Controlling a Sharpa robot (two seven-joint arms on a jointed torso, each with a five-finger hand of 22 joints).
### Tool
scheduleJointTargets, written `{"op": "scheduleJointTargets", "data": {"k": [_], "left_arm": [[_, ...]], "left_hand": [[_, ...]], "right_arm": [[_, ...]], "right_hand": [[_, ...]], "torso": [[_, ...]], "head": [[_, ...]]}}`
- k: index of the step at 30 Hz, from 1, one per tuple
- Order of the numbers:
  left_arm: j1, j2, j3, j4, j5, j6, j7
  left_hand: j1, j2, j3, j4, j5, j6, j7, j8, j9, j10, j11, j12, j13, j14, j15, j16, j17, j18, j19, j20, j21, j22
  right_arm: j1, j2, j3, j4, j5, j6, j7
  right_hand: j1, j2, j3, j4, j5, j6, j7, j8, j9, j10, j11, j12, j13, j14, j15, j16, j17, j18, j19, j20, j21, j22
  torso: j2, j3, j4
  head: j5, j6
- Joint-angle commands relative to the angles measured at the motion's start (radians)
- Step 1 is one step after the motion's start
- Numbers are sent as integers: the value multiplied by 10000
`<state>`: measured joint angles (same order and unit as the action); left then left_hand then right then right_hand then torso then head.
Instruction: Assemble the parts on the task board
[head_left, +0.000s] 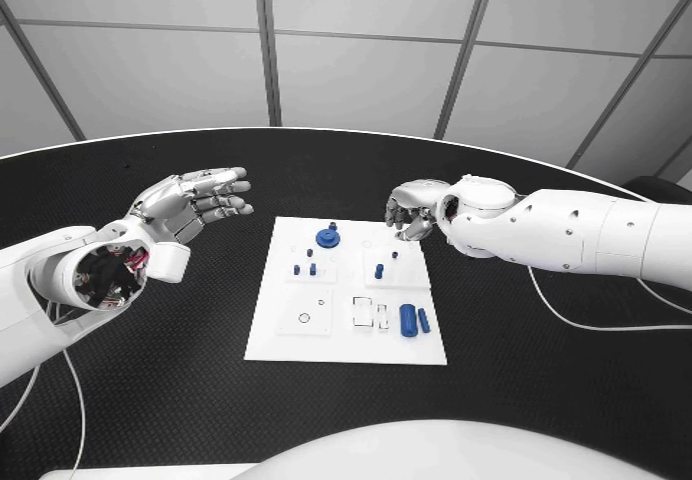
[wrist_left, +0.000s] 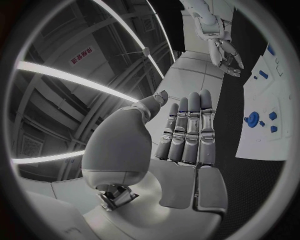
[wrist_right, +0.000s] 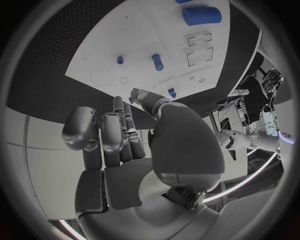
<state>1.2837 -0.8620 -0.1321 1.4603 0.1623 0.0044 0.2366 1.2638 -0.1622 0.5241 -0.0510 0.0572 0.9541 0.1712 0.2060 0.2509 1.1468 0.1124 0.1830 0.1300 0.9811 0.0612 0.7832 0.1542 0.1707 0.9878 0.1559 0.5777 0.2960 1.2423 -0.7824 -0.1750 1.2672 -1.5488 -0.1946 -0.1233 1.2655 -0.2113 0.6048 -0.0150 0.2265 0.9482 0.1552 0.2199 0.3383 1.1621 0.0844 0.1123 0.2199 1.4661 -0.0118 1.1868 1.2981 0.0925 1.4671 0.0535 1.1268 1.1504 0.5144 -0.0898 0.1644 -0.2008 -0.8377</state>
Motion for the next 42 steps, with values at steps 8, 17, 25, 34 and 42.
{"op": "scheduleJointTargets", "data": {"k": [8, 17, 25, 34, 42], "left_arm": [[0, 44, 0, 27, 32, -66, 55], [-1, 140, 0, -9, 34, -89, 57], [-1, 175, 0, -25, 34, -76, 54], [-1, 168, 0, -19, 33, -71, 36], [-1, 177, -1, -27, 32, -70, 11]], "left_hand": [[137, 42, -68, -21, -37, -29, 122, -23, -13, -55, 81, -12, -46, 122, 22, -180, -24, 117, 135, 9, -162, -96], [193, 56, -81, -44, -37, -85, 169, -57, -31, -106, 114, -24, -70, 128, 44, -259, -25, 111, 165, 18, -245, -150], [209, 61, -86, -51, -37, -102, 182, -68, -36, -122, 125, -26, -77, 125, 52, -280, -24, 109, 172, 22, -270, -166], [228, 59, -104, -60, -37, -137, 207, -89, -47, -154, 145, -29, -89, 119, 67, -314, -22, 106, 181, 29, -312, -192], [238, 59, -114, -65, -37, -160, 222, -103, -54, -171, 156, -30, -95, 115, 75, -333, -21, 104, 187, 34, -334, -207]], "right_arm": [[-353, 245, -1, -497, -5, -466, 225], [-465, 449, -1, -985, -6, -647, 427], [-690, 597, 1, -1269, -5, -744, 560], [-886, 739, 3, -1549, -5, -779, 669], [-967, 805, 3, -1674, -4, -721, 734]], "right_hand": [[-90, -114, 86, 3, -88, -168, 49, -120, 16, -329, 92, -145, -156, 629, 161, 162, 28, -116, 192, 111, 130, 121], [-90, -106, 99, 11, -133, -115, 6, -87, 49, -421, 86, -171, -229, 648, 170, 378, 140, -139, 195, 142, 371, 362], [-86, -102, 106, 11, -138, -88, 11, -69, 69, -406, 84, -145, -259, 671, 162, 539, 224, -161, 225, 159, 574, 556], [-83, -100, 112, 8, -138, -83, 23, -65, 78, -399, 87, -132, -277, 678, 159, 601, 249, -170, 240, 171, 670, 647], [-78, -87, 122, 7, -136, -65, 30, -55, 88, -381, 86, -116, -289, 681, 156, 639, 261, -174, 246, 181, 723, 697]], "torso": [[93, 97, -21], [152, 92, 55], [232, 122, 45], [293, 150, 84], [333, 176, 93]], "head": [[-22, 62], [-206, 36], [-251, 55], [-280, 12], [-310, 11]]}}
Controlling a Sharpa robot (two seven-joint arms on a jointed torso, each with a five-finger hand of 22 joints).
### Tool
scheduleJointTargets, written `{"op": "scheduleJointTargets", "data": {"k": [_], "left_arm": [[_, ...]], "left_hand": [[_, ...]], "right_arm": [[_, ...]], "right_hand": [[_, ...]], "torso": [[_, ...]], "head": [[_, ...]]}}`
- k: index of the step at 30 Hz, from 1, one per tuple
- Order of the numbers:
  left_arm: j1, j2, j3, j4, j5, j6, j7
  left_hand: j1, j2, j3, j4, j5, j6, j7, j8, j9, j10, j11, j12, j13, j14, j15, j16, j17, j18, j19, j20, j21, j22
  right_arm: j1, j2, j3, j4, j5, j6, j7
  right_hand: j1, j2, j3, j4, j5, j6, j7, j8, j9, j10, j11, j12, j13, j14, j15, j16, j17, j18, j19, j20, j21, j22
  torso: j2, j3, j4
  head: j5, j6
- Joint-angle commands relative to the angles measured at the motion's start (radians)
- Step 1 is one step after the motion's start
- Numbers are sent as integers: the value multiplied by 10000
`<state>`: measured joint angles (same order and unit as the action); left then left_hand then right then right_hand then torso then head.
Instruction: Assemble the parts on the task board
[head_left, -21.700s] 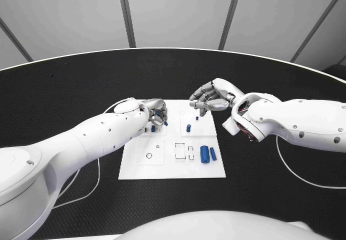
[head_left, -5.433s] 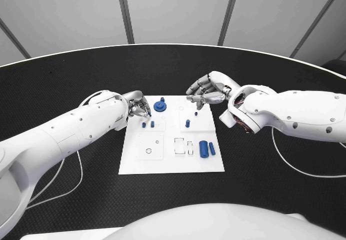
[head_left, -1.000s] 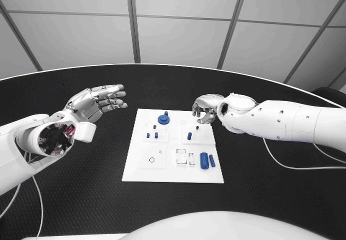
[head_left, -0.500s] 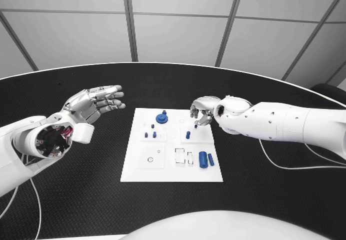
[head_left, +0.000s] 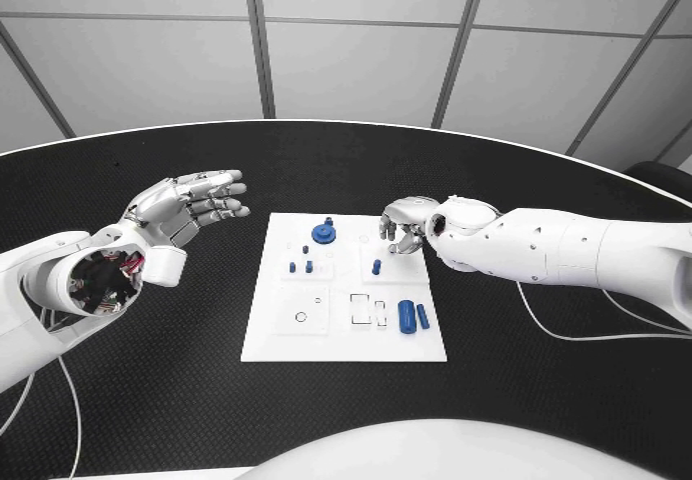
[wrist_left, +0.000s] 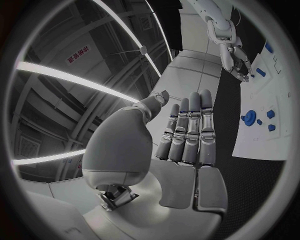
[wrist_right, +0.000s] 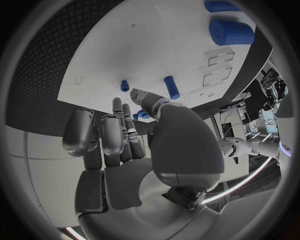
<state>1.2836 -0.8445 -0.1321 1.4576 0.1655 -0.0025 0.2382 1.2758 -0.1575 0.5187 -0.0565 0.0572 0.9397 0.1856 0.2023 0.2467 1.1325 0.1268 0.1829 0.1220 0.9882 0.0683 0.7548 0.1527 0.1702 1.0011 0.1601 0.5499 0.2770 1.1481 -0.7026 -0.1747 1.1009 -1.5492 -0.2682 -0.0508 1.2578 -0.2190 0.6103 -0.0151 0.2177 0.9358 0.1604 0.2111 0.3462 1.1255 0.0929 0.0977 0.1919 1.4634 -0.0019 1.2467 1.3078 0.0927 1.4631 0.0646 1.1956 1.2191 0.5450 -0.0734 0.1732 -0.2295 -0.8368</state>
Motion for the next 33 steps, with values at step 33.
{"op": "scheduleJointTargets", "data": {"k": [33], "left_arm": [[0, 23, -1, -88, -11, -26, -78]], "left_hand": [[167, 28, -90, -30, -37, -92, 127, -110, -36, -95, 49, -25, -34, 38, 27, -104, 3, 107, 81, 4, -127, -62]], "right_arm": [[-148, -100, 0, -28, 0, 171, 80]], "right_hand": [[142, 262, 219, -88, -28, 456, -134, 274, 194, 385, -129, 256, -82, 690, -47, 304, 187, -194, 303, 120, 460, 432]], "torso": [[73, 21, 18]], "head": [[-95, -99]]}}
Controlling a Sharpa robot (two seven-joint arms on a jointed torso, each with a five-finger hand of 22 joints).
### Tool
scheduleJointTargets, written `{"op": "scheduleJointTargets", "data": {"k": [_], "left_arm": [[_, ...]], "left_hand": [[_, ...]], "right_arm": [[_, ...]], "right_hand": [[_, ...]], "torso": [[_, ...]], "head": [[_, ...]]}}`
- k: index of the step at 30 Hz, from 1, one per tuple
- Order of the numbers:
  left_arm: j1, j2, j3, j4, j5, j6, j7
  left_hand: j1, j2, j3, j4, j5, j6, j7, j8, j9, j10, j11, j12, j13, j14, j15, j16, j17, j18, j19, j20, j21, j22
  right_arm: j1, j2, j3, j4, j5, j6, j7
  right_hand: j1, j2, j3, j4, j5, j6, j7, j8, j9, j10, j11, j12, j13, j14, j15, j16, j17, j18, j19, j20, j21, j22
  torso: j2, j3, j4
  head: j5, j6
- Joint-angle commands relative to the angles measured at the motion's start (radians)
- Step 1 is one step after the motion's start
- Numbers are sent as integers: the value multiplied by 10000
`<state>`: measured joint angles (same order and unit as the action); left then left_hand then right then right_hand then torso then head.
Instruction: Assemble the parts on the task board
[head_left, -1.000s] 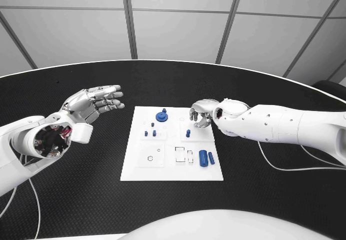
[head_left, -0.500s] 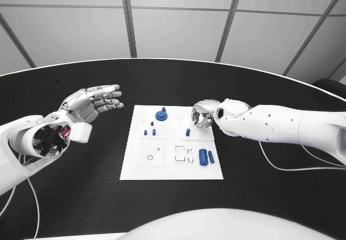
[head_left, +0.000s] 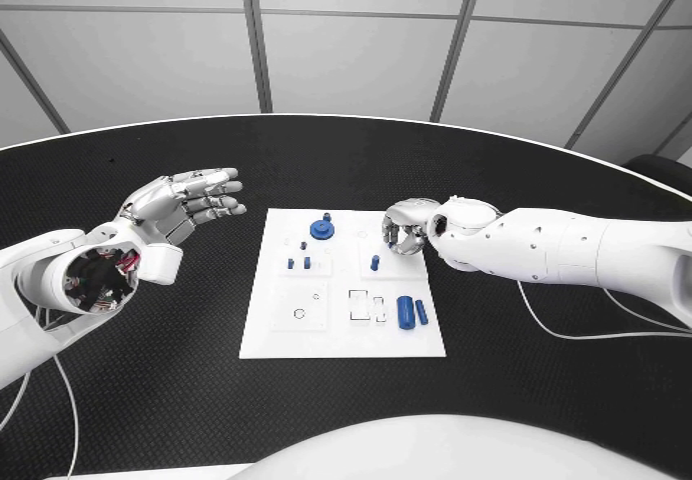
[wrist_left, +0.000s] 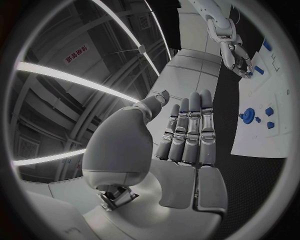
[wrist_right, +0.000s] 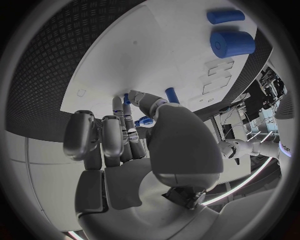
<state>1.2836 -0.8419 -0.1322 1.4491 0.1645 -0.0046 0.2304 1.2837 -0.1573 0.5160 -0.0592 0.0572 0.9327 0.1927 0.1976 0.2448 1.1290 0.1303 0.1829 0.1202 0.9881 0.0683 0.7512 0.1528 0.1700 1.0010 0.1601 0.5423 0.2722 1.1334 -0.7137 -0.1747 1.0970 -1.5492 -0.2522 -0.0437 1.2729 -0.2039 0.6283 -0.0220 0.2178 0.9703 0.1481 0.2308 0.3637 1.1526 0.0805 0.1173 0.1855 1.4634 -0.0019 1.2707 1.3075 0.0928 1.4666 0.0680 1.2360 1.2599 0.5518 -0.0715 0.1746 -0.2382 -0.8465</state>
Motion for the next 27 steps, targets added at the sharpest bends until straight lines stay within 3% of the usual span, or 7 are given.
{"op": "scheduleJointTargets", "data": {"k": [1, 13, 19, 27], "left_arm": [[0, -3, 0, -3, -1, -6, -1], [0, 21, 0, -11, -3, 8, -12], [0, 19, 0, -17, -3, 8, -25], [0, 38, 0, -37, -5, 25, -54]], "left_hand": [[89, 26, -63, -3, -37, -22, 57, -63, -17, -60, 13, -25, -16, 39, 27, -68, 2, 109, 82, 4, -51, -14], [101, 33, -67, -7, -37, -34, 65, -70, -21, -73, 20, -23, -19, 37, 31, -79, 4, 108, 86, 6, -64, -22], [112, 37, -70, -12, -37, -41, 69, -75, -23, -83, 24, -21, -21, 35, 34, -87, 5, 108, 89, 8, -74, -28], [122, 43, -73, -15, -37, -50, 75, -80, -27, -93, 28, -19, -24, 32, 38, -96, 6, 108, 92, 10, -84, -35]], "right_arm": [[0, 16, 0, 20, 0, 16, 14], [-2, 39, 0, 72, 0, 131, 19], [-2, 22, 0, 61, 0, 185, -42], [-3, -60, 0, 71, 0, 105, -118]], "right_hand": [[-8, 115, 39, -21, -31, 119, -15, 82, 23, 124, -8, 64, -18, 688, -49, 58, 183, -195, 268, 85, 59, 28], [40, 198, 44, -87, -36, 303, -90, 202, 120, 330, -84, 127, -19, 684, -108, 148, 190, -211, 273, 60, 207, 179], [299, 482, 200, -326, -104, 540, -167, 385, 299, 576, -177, 158, 5, 725, -185, 472, 370, -300, 357, 7, 669, 620], [418, 598, 302, -494, -85, 594, -179, 445, 398, 681, -197, 136, 12, 730, -192, 544, 371, -355, 404, -24, 944, 886]], "torso": [[10, -1, -1], [25, 5, -7], [25, 17, -16], [20, 11, -9]], "head": [[-5, -6], [-21, -64], [-44, -90], [-77, -113]]}}
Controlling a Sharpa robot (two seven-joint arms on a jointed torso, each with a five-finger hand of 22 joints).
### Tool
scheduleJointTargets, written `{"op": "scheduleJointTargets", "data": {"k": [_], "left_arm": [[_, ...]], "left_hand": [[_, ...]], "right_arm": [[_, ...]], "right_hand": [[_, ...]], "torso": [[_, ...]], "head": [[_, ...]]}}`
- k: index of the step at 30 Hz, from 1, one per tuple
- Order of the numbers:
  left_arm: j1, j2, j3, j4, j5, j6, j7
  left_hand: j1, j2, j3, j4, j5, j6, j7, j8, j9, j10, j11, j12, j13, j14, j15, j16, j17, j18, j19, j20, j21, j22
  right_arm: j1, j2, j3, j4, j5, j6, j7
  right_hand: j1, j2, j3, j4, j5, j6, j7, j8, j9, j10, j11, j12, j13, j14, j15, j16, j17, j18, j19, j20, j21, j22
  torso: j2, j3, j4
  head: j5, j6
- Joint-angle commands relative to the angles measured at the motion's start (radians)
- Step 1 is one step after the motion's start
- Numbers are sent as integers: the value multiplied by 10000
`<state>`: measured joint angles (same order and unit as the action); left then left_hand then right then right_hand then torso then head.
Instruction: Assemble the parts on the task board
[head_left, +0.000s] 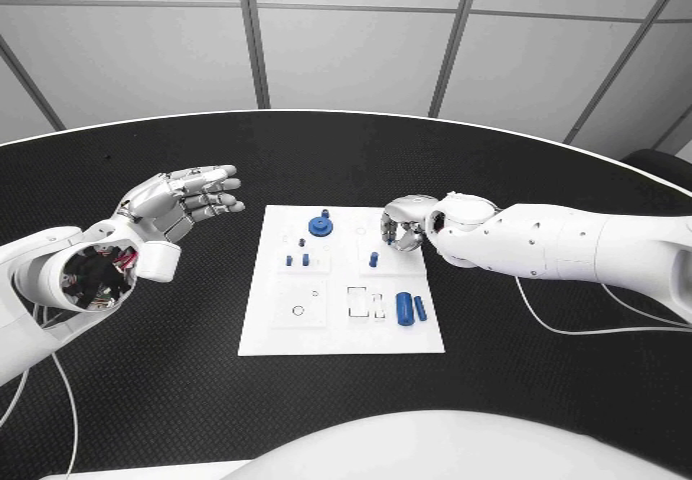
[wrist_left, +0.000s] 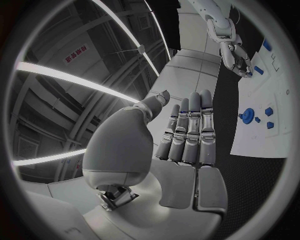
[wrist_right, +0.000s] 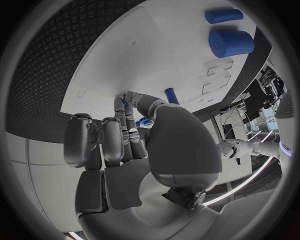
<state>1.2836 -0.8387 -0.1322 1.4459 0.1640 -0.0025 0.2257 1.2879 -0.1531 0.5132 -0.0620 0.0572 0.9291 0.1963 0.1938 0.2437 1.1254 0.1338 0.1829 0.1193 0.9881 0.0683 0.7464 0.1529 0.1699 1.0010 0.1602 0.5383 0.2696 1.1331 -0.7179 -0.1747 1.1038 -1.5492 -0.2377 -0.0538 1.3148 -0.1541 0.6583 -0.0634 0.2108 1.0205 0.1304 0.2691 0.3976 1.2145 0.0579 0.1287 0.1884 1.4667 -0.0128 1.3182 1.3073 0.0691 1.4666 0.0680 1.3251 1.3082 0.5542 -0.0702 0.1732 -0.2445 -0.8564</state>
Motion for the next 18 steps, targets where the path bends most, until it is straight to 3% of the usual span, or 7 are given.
{"op": "scheduleJointTargets", "data": {"k": [1, 10, 18], "left_arm": [[0, 8, 0, -7, 0, 4, -9], [0, 32, 0, -19, -3, 22, -28], [0, 49, 0, -29, -4, 34, -39]], "left_hand": [[89, 6, -45, 10, -37, -19, 42, -45, -17, -63, -5, -18, -17, 29, 39, -55, 6, 109, 93, 10, -51, -13], [110, 11, -52, -1, -37, -40, 54, -58, -24, -89, 6, -16, -23, 17, 48, -75, 7, 107, 95, 14, -71, -25], [118, 12, -63, -5, -37, -60, 66, -70, -31, -111, 16, -15, -27, 8, 56, -91, 8, 104, 94, 19, -88, -35]], "right_arm": [[0, -23, 0, 4, 0, -63, -24], [0, -22, 0, 47, -1, -467, 7], [0, -8, 0, 98, -1, -555, 100]], "right_hand": [[10, 107, 12, -95, -14, 94, -2, 65, 67, 69, 27, 19, -16, 695, -84, 64, 364, -119, 402, -26, 56, 407], [64, 163, 100, -259, -24, 228, -31, 157, 195, 310, -18, 19, 23, 653, -134, -21, 212, -139, 400, -26, 173, 529], [-200, 85, -116, -184, -397, 313, -82, 223, 326, 419, -64, -85, 42, 625, -173, -71, 82, -141, 384, -28, 215, 584]], "torso": [[-1, -6, 8], [6, 1, 3], [-1, -12, 14]], "head": [[-25, -16], [-65, -9], [-89, -23]]}}
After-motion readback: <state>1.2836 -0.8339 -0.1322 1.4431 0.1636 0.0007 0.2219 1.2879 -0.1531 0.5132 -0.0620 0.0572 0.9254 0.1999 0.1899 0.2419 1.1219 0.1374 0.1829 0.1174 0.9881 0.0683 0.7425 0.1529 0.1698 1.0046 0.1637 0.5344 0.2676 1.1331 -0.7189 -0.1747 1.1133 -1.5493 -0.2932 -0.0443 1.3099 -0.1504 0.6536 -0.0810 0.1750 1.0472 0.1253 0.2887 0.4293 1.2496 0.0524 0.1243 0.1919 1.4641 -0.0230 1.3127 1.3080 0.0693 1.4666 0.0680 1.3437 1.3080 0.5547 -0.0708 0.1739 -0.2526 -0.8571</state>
